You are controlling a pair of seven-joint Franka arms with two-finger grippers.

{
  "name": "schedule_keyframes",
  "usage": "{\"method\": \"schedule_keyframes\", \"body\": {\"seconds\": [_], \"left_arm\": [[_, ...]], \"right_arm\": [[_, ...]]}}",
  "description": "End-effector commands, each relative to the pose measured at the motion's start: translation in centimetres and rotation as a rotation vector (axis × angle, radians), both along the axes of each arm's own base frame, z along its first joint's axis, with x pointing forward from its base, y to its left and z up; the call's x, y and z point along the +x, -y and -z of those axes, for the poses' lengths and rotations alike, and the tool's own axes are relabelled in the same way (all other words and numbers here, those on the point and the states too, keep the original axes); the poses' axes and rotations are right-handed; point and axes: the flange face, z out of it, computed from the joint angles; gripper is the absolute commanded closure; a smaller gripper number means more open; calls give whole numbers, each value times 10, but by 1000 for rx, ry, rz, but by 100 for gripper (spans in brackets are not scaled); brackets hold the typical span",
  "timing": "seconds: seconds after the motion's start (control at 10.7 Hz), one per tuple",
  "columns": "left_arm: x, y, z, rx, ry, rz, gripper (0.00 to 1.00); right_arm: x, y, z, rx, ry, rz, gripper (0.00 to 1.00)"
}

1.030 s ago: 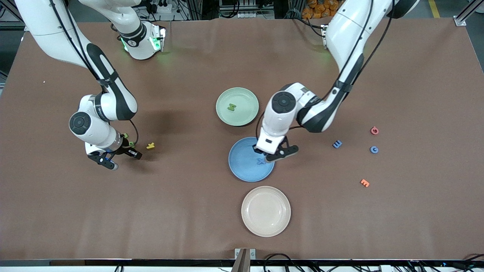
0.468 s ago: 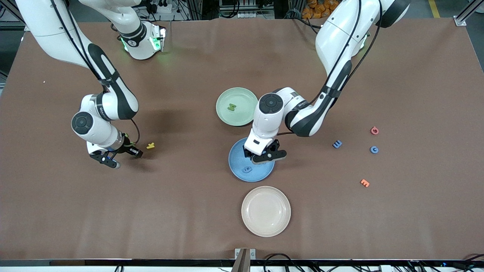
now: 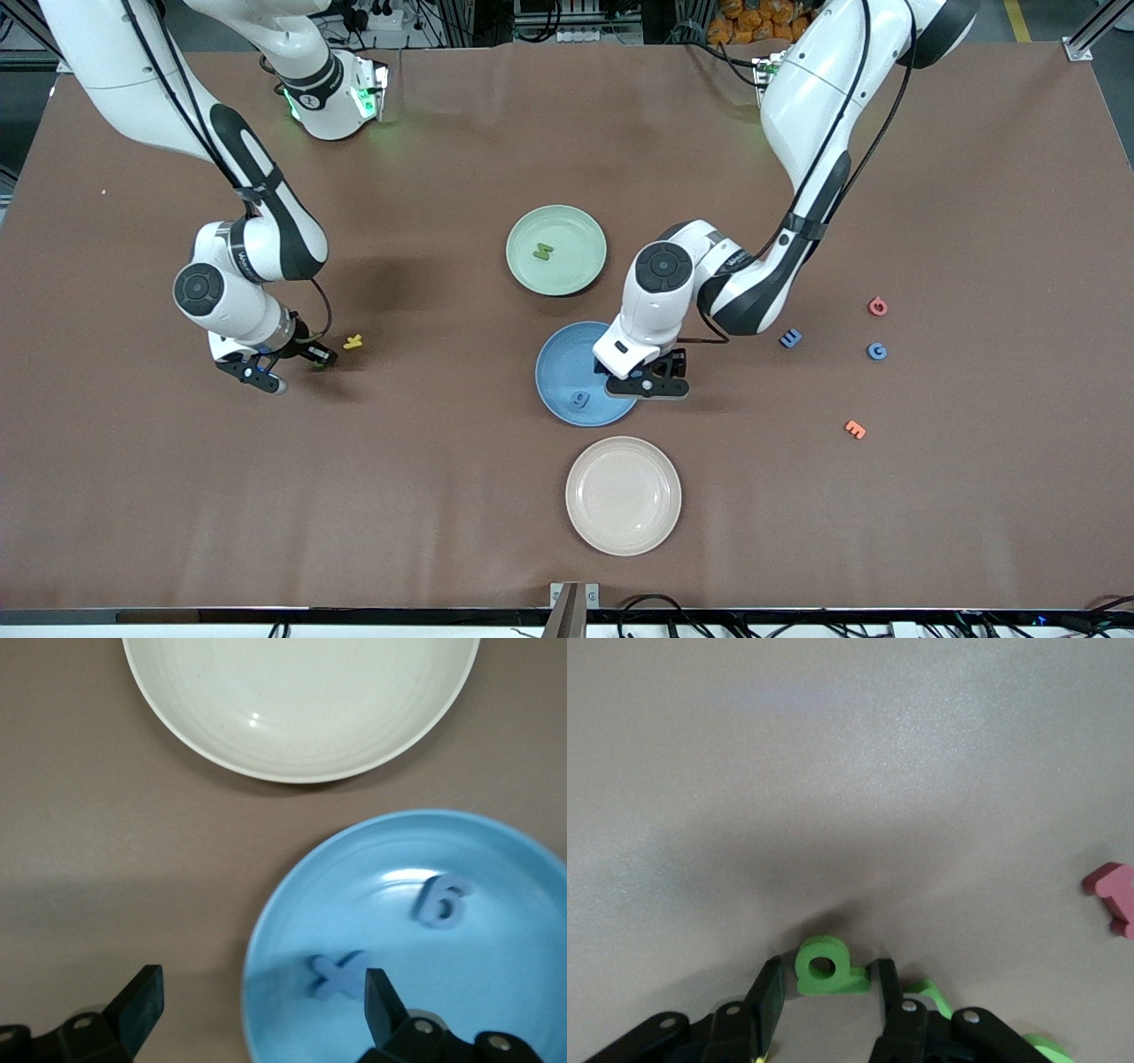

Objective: Sort letters by color into matching plates
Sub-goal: 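Lift the green g with the right gripper while the left gripper reaches E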

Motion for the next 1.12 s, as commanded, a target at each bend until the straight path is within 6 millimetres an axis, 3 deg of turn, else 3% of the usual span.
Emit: {"method": "schedule_keyframes", "body": {"seconds": [0.0, 0.09, 0.19, 0.37, 0.56, 0.84, 1.03], "left_arm": [[19, -49, -7, 98, -56, 162, 0], [23, -71, -11, 124, -89, 212, 0], [23, -89, -13, 99, -119, 259, 0], [29, -133, -26, 13, -152, 364, 0], [4, -183, -31, 49, -142, 522, 0], [-25, -219, -12, 100, -152, 712, 0], [-38, -234, 2, 167, -176, 787, 0]], "right_arm": [[-2, -5, 5, -9, 0, -23, 64], [-2, -5, 5, -10, -3, -23, 78], [-2, -4, 3, -10, -6, -23, 100], [3, -2, -9, -12, 1, -20, 100], [11, -1, -35, -15, 5, -15, 100], [22, -25, -67, -20, -13, -46, 100], [22, -43, -76, -22, -11, -71, 100]]}}
